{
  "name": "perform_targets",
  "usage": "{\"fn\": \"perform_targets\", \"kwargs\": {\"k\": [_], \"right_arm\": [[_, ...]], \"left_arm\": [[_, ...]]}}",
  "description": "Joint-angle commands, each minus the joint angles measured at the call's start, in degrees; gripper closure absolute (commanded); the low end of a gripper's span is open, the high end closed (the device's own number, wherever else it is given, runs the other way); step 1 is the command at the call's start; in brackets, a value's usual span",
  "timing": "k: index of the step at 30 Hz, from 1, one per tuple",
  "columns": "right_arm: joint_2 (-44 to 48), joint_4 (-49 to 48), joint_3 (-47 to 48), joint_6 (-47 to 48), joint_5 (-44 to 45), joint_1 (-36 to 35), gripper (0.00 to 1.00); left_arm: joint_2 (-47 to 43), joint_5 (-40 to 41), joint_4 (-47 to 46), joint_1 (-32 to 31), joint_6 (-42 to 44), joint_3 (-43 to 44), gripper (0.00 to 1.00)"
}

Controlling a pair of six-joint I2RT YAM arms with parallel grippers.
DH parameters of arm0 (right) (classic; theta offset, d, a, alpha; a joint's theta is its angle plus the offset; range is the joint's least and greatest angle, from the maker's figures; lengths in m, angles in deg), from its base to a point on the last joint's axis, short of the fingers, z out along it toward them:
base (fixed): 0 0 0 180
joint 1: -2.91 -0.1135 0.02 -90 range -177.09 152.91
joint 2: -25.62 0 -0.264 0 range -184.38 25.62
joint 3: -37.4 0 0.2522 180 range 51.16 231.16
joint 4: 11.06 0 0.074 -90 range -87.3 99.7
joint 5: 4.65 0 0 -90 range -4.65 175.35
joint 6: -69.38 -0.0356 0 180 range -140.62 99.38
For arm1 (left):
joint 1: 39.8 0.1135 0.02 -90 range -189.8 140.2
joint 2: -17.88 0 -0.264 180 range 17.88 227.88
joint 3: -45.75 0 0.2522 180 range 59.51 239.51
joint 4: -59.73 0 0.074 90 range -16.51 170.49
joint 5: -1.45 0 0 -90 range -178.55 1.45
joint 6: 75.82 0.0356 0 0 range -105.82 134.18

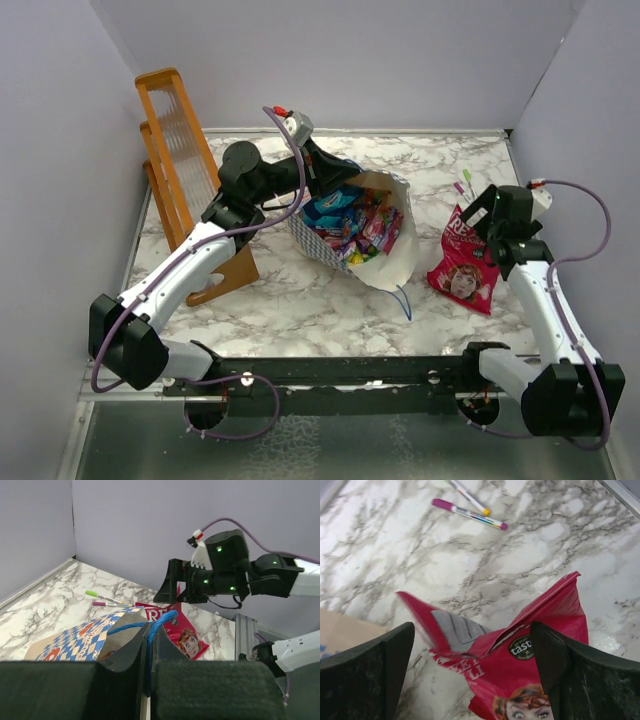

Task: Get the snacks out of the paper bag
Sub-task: Place the snack at the center of the board, then take out the snack from the paper bag.

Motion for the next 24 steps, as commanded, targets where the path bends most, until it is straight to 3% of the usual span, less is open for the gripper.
{"fn": "perform_targets", "kwargs": {"k": [1, 5, 13, 16, 20, 24], "right_arm": [[7.8, 3.3, 4.2, 8.2, -8.0, 0.3, 0.01], [12.5, 7.5, 9.4, 13.7, -9.0, 0.3, 0.01], [18.6, 3.7, 12.0, 25.3, -53.5, 0.3, 0.03], [20.5, 0.6, 10.1, 22.9, -62.8, 0.3, 0.07], [22.3, -6.2, 5.6, 15.3, -72.2, 0.2, 0.09], [23.1, -6.3, 4.0, 12.9, -70.6, 0.2, 0.13]], "left_arm": [[-2.4, -2.3, -3.8, -0.6, -0.4, 0.2, 1.00], [-2.5, -2.5, -4.0, -0.7, -0.7, 0.3, 1.00], [-3.7, -2.3, -5.2, -0.8, 0.0, -0.7, 1.00], [-3.8, -2.2, -5.4, -0.9, 0.2, -1.0, 1.00], [-3.5, -2.0, -5.4, -0.9, 0.5, -1.2, 1.00], [-3.1, -1.8, -5.3, -0.9, 0.9, -1.3, 1.00]]}}
